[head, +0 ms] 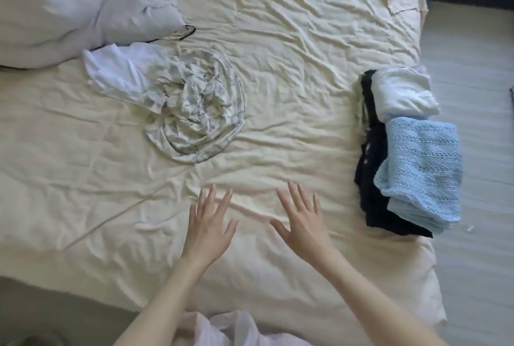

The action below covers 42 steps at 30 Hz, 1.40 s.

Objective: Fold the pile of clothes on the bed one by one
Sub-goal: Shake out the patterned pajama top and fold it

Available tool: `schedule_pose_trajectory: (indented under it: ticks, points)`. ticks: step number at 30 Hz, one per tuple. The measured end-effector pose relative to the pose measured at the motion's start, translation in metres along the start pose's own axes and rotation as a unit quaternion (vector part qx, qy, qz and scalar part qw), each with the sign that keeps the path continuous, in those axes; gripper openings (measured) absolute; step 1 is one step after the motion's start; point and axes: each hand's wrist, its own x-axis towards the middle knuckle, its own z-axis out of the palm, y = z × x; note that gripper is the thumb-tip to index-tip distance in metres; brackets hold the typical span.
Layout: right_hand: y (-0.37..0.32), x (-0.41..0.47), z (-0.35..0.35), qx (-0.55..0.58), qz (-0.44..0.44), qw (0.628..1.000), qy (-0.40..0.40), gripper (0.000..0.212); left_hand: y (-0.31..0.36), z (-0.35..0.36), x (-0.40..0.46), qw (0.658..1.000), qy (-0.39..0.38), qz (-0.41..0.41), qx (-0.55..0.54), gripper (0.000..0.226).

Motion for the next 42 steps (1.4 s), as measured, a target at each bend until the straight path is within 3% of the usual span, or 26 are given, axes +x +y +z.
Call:
schedule_pose_trajectory:
  ticks: [3,10,18,21,25,27,30,35,37,42]
  points:
    - [-0.050,0.028,0.014,-0.020,-0.008,1.000,-0.014,0.067,-0.060,-0.012,0.001,0.997,0.014,-0.060,-0.036,0.064]
    - [-0.140,0.090,0.068,-0.051,-0.017,0.993,-0.101,0.062,-0.190,-0.004,0.005,0.988,-0.093,-0.114,-0.045,0.066]
    - [-0.174,0.229,0.075,-0.105,0.010,0.992,-0.063,0.063,-0.289,-0.013,0.108,0.990,-0.097,-0.094,0.037,0.082]
    - [-0.176,0.277,0.082,-0.136,-0.008,0.989,-0.050,0.073,-0.308,-0.003,0.151,0.986,-0.123,-0.110,0.022,0.100]
    - [-0.166,0.320,0.101,-0.210,-0.016,0.973,-0.095,0.101,-0.321,0.027,0.176,0.978,-0.161,-0.133,0.030,0.116]
    - [-0.155,0.332,0.110,-0.210,-0.002,0.972,-0.101,0.091,-0.325,0.037,0.182,0.980,-0.143,-0.134,0.041,0.119]
    - [-0.144,0.333,0.123,-0.211,-0.036,0.975,-0.062,0.051,-0.327,0.040,0.184,0.982,-0.133,-0.126,0.054,0.120]
    - [-0.154,0.326,0.127,-0.034,-0.004,0.998,0.043,0.020,-0.327,0.037,0.189,0.979,-0.147,-0.126,0.064,0.121]
    - [-0.165,0.319,0.123,0.002,0.032,0.998,0.055,0.013,-0.326,0.033,0.190,0.976,-0.163,-0.127,0.069,0.122]
    - [-0.192,0.260,0.117,0.049,0.013,0.997,0.061,0.016,-0.328,0.009,0.199,0.963,-0.239,-0.117,0.052,0.115]
